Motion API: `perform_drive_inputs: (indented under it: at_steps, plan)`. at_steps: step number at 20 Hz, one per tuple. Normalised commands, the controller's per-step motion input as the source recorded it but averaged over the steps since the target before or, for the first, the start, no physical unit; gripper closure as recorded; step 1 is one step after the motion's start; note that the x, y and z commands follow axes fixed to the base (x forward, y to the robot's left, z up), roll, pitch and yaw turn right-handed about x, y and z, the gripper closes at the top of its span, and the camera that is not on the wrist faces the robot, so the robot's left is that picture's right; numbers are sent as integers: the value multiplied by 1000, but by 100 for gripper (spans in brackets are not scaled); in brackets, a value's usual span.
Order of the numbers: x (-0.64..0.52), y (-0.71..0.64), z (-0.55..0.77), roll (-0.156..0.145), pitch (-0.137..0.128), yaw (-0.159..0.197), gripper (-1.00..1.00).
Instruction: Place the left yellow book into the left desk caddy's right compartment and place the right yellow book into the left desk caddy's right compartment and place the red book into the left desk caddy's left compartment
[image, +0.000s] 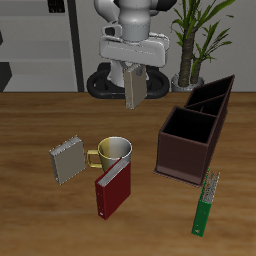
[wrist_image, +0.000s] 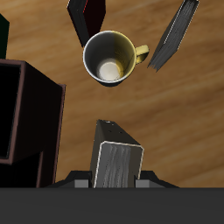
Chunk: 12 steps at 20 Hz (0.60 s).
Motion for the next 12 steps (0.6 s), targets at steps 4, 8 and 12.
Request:
perform_drive_inputs:
  at_steps: [4,8,12]
  plan:
    - [195,674,430,11,-38,6,100]
    - [412,550,389,-29,6,-22,100]
    - [355,519,295,13,32,-73,100]
